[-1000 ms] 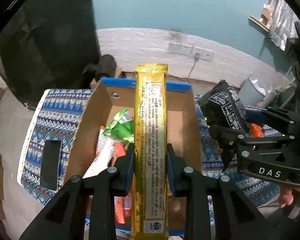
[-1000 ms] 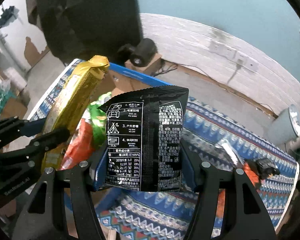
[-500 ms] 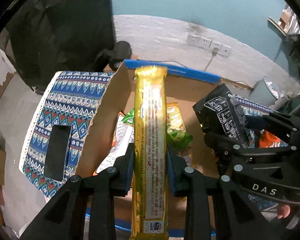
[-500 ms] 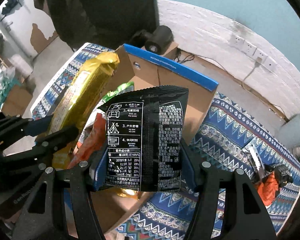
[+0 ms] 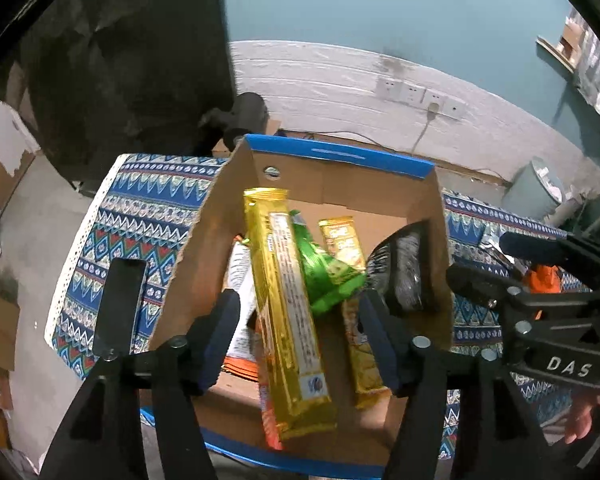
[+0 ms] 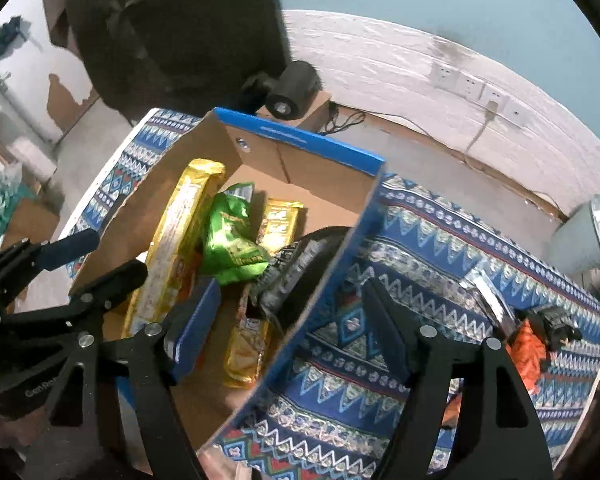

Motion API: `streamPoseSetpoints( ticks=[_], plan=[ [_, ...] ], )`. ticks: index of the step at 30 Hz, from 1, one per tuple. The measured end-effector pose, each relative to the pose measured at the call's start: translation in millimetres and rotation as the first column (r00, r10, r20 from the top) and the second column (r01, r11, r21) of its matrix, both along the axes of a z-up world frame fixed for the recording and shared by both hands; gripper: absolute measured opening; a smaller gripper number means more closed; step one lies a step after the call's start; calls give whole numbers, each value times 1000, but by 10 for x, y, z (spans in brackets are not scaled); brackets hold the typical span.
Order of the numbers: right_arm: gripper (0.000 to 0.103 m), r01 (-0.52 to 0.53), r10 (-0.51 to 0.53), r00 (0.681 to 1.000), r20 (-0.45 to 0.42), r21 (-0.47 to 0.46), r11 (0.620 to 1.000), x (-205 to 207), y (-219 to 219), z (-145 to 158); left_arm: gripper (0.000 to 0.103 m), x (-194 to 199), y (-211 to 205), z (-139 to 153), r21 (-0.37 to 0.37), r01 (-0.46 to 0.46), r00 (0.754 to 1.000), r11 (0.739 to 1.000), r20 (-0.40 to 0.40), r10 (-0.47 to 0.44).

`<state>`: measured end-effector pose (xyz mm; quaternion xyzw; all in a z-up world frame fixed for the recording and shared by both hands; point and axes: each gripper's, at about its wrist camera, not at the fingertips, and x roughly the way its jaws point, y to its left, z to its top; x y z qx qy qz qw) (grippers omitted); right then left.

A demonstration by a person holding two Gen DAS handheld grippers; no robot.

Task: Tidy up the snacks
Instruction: 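Open both tools to drop the yellow stick and black bag into the box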

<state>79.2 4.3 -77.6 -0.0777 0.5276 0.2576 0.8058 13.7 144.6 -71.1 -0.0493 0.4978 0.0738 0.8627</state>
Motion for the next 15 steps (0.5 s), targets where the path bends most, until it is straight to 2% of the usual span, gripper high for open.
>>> streamPoseSetpoints(
  ticks=[10,15],
  plan=[
    [75,67,-67,998,21,-9,998,-57,-528,112,65,74,-429,82,21,76,997,997,8,-76],
    [75,122,-122,992,24,-2,993,-96,-877,142,70,92,-685,109,26,122,992,992,14,-122]
  ],
)
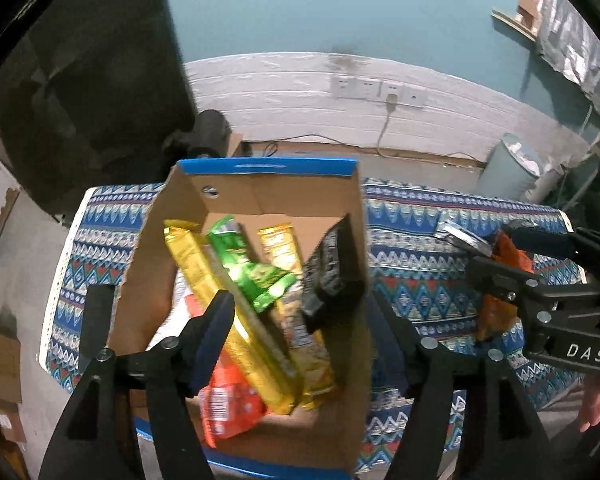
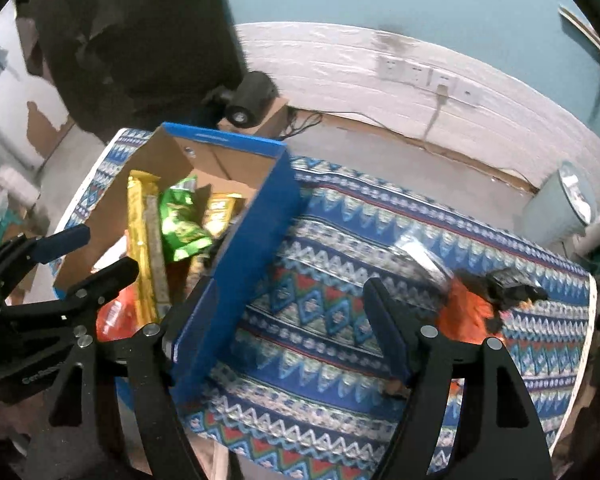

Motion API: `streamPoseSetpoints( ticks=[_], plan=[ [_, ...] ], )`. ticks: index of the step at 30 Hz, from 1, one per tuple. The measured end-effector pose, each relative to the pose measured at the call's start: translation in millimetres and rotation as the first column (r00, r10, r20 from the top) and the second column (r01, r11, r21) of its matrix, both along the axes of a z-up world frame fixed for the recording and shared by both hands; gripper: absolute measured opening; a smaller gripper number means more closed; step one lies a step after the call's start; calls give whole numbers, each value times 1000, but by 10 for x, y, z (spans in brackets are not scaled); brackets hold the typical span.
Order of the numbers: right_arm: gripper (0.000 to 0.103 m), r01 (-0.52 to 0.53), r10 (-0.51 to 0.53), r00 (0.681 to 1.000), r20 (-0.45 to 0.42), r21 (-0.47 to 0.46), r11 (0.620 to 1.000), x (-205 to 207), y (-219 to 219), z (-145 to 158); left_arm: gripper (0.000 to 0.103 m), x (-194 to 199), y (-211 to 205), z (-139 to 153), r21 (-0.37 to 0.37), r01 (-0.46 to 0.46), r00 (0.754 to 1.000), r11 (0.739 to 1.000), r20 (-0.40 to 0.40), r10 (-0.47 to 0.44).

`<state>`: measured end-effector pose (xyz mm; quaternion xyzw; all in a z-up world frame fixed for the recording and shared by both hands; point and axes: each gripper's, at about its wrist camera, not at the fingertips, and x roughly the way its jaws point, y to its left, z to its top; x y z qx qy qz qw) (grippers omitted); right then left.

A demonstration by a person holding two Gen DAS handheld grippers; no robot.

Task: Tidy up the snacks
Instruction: 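Open both tools to drop the yellow stick and black bag into the box, then move both tools back to the orange bags on the tablecloth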

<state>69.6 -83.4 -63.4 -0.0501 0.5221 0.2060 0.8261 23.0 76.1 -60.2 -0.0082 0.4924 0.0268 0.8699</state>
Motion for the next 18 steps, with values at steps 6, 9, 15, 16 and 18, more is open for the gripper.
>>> streamPoseSetpoints(
  ticks=[6,9,15,16,18],
  plan=[
    [75,64,-64,998,-6,0,998,-49,-420,-12,70,49,-322,-52,-21,55,998,998,-36,-55],
    [75,97,-97,995,-5,0,995,-75,-637,-11,70,66,-478,-80,-26,78,996,997,-49,-79],
    [76,172,-172,985,-16,9,985,-98,-1042,-67,70,96,-825,-128,-15,129,989,991,-77,-130],
    [76,180,-180,983,-18,6,984,-104,-1098,-87,70,97,-877,-135,-19,134,987,991,-82,-135],
    [76,205,-205,978,-24,-2,979,-111,-1224,-131,73,109,-986,-152,-29,149,984,988,-91,-151]
  ],
)
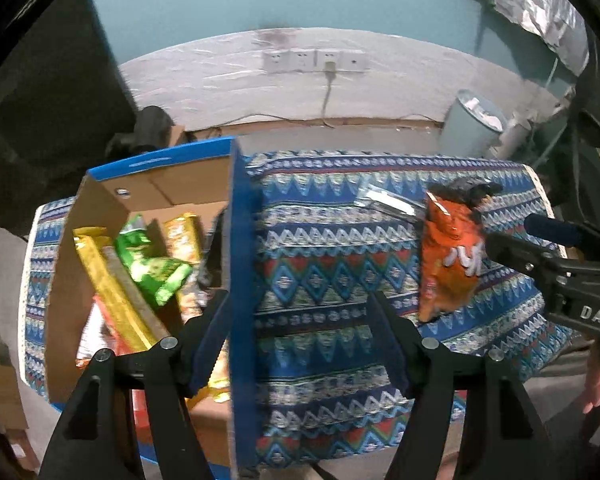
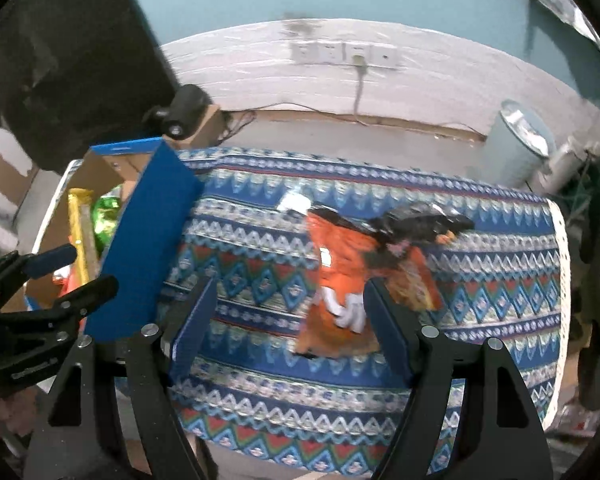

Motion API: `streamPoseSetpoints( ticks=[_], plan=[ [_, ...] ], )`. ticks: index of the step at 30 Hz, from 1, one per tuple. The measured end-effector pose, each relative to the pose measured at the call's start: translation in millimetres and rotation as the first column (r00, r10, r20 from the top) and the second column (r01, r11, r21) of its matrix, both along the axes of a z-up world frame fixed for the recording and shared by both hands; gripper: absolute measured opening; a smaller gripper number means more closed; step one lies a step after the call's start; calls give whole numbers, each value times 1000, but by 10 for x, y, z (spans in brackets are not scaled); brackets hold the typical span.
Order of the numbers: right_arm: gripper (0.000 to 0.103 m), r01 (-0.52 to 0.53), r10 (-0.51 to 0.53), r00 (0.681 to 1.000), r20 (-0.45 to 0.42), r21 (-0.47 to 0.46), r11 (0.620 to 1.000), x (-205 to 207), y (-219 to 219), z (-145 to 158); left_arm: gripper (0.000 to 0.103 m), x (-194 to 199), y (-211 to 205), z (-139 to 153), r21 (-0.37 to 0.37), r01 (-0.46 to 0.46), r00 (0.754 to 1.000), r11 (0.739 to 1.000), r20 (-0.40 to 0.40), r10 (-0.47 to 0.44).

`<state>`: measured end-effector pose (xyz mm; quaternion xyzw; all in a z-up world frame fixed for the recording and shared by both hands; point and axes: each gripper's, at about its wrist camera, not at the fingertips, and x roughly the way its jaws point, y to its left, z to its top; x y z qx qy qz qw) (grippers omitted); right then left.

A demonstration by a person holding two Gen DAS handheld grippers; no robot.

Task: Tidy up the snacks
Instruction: 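Move both tools back to the orange bags on the tablecloth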

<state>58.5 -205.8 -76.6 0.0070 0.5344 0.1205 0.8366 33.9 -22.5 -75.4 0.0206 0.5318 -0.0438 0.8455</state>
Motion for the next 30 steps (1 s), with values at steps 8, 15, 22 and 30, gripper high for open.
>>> streamPoseSetpoints(
  ticks=[8,15,22,30],
  plan=[
    [76,90,-91,995,-44,-25,996,0,-462,-212,81,58,-382,-141,12,58,998,998,-30,-58],
    [76,149,-156,984,-84,-89,985,85,-755,-423,81,163,-590,-302,78,104,995,992,-18,-103],
    [76,165,-185,973,-136,-142,976,314,-922,-745,81,319,-668,-467,108,131,991,986,-31,-128],
    [76,159,-178,973,-145,-137,978,534,-865,-1014,81,468,-711,-664,135,142,989,981,-55,-136]
  ],
)
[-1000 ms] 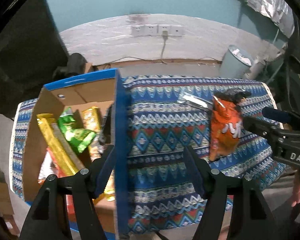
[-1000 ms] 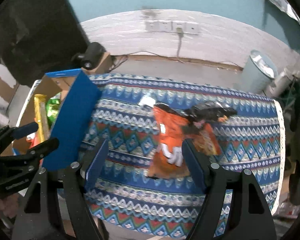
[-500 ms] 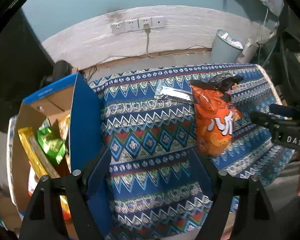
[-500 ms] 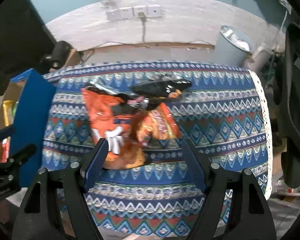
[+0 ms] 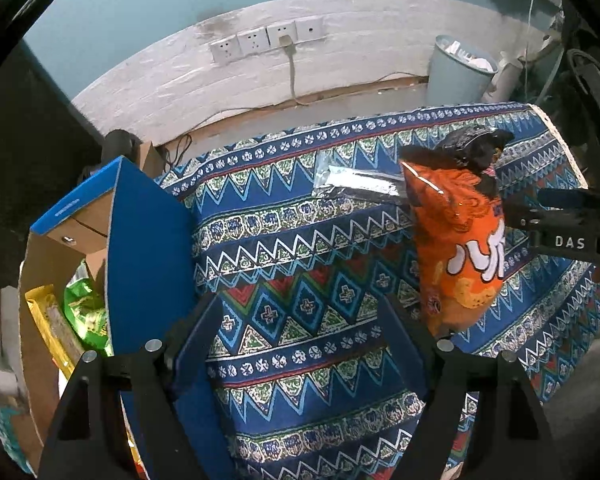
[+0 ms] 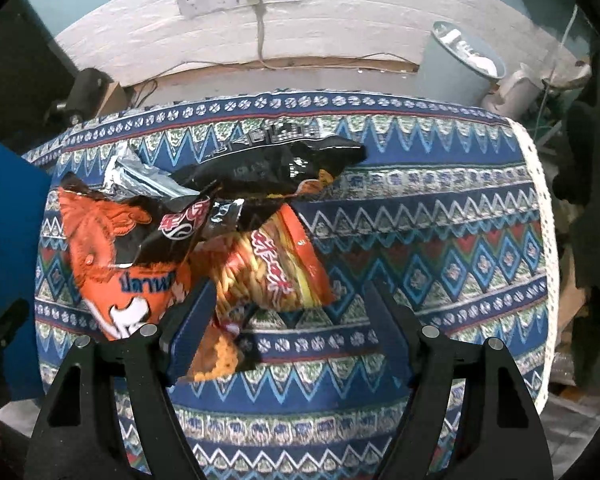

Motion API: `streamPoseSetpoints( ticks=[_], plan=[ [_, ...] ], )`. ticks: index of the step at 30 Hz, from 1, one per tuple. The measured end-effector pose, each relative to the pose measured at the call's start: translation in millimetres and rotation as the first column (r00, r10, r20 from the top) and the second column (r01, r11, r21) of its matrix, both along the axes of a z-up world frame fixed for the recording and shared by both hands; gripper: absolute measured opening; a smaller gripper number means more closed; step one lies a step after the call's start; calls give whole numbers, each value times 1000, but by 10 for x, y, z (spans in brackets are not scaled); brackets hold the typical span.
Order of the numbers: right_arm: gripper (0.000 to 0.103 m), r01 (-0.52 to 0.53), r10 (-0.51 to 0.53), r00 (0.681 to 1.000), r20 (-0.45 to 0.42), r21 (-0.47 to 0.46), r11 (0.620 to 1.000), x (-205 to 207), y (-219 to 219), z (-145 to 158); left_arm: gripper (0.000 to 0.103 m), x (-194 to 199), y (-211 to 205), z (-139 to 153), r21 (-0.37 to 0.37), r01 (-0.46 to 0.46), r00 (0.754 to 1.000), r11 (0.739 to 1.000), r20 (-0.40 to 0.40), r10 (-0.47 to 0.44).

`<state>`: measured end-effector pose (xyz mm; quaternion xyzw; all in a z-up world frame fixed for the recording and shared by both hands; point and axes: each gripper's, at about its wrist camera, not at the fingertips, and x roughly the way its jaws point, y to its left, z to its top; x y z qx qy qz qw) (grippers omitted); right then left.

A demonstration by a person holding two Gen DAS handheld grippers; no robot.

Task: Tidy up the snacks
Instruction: 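Move both tools back to the orange bags on the tablecloth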

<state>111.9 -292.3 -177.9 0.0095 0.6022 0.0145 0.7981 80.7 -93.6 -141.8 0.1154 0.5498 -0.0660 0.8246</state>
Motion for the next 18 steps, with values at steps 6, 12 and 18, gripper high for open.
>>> streamPoseSetpoints(
  ticks=[6,12,18],
  plan=[
    [76,-51,50,999,-15,-23,998,117,99,-199,81,66,23,-66,-12,3,1000,1000,-28,-4],
    [77,-48,47,998,-43,-14,999,133,44,-322,81,143,-11,-107,-34,-4,998,999,-57,2],
    [77,-2,1,998,-69,-16,1000,22,-222,-327,81,196,-178,-107,-85,1,996,996,-92,-9]
  ],
)
